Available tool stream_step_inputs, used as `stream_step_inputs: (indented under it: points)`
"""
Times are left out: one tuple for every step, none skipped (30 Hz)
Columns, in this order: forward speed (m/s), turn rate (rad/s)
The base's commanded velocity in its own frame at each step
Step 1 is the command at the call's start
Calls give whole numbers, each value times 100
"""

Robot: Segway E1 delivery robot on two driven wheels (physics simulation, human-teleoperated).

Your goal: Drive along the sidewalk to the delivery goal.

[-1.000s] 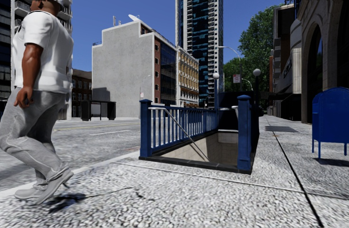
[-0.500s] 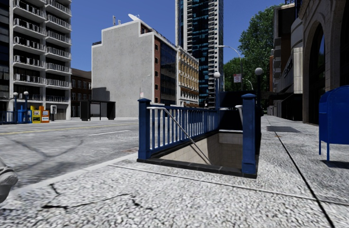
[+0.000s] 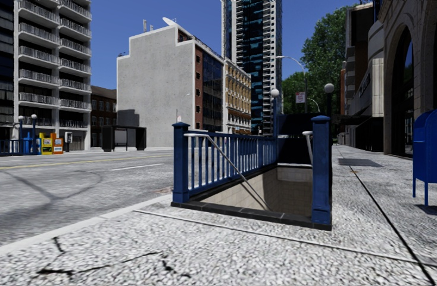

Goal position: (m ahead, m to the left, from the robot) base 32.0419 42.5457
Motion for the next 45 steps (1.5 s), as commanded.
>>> stream_step_inputs:
  points:
    - [31,28]
    - [31,28]
    - [31,31]
    - [31,31]
    - [31,42]
    - [31,53]
    - [31,53]
    - [31,58]
    - [31,59]
    - [31,60]
    - [31,60]
    - [31,60]
    - [31,60]
    - [31,60]
    - [31,60]
    - [31,60]
    - [31,60]
    - [31,60]
    - [31,60]
    - [31,60]
    - [31,60]
    - [31,60]
    - [31,60]
    - [31,60]
    - [31,60]
    - [31,60]
    - [31,60]
    - [31,60]
    - [31,60]
    - [31,60]
    - [31,60]
    - [31,60]
    - [31,60]
    - [31,60]
    - [31,60]
    - [31,60]
    - [31,60]
    - [31,60]
    - [31,60]
    - [31,60]
    - [31,60]
    - [31,60]
    - [31,60]
    - [31,60]
    - [31,60]
